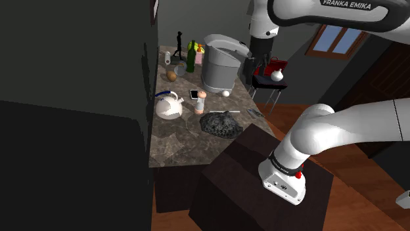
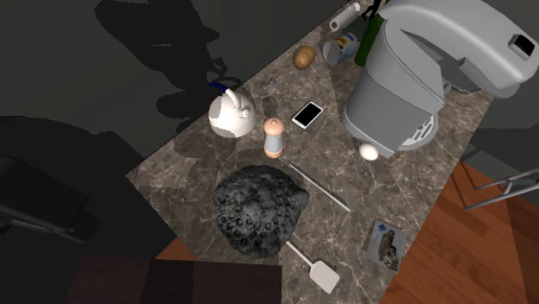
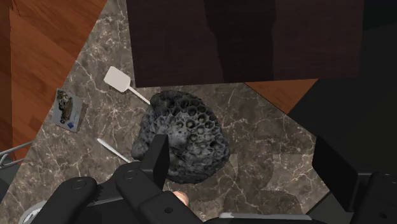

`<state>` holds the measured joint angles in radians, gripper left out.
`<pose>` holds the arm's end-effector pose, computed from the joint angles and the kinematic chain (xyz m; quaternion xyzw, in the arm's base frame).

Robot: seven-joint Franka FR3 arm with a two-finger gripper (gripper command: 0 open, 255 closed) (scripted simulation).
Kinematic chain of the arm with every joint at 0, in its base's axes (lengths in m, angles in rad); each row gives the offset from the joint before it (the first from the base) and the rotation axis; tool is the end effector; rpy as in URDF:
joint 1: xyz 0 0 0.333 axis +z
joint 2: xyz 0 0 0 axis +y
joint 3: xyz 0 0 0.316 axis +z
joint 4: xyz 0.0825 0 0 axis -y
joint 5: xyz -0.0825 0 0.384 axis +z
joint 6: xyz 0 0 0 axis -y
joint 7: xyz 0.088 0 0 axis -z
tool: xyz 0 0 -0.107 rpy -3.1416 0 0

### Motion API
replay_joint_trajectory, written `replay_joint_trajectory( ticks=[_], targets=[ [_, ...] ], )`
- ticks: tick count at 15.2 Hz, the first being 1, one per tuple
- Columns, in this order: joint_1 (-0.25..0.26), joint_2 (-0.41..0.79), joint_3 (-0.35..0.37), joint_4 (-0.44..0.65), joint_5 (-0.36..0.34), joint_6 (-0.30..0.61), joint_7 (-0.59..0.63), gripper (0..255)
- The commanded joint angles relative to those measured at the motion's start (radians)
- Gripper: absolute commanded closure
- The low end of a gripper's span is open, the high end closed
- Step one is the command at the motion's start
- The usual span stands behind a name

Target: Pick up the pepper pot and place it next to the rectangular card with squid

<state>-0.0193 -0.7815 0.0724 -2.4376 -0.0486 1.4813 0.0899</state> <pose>0.2936 0.0146 0.5440 0.9944 -0.0310 -0.0847 0.0549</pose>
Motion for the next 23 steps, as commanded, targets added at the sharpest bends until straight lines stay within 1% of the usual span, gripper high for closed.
replay_joint_trajectory(
  ticks=[1,7,12,18,23],
  targets=[
    [0.000,0.000,0.000,0.000,0.000,0.000,0.000,0],
    [-0.034,0.161,-0.057,-0.026,-0.025,0.206,-0.032,0],
    [-0.058,0.325,-0.102,-0.008,-0.034,0.366,-0.060,0],
    [-0.079,0.544,-0.151,0.060,-0.023,0.531,-0.101,0],
    [-0.094,0.735,-0.183,0.154,0.011,0.638,-0.146,0]
  ],
)
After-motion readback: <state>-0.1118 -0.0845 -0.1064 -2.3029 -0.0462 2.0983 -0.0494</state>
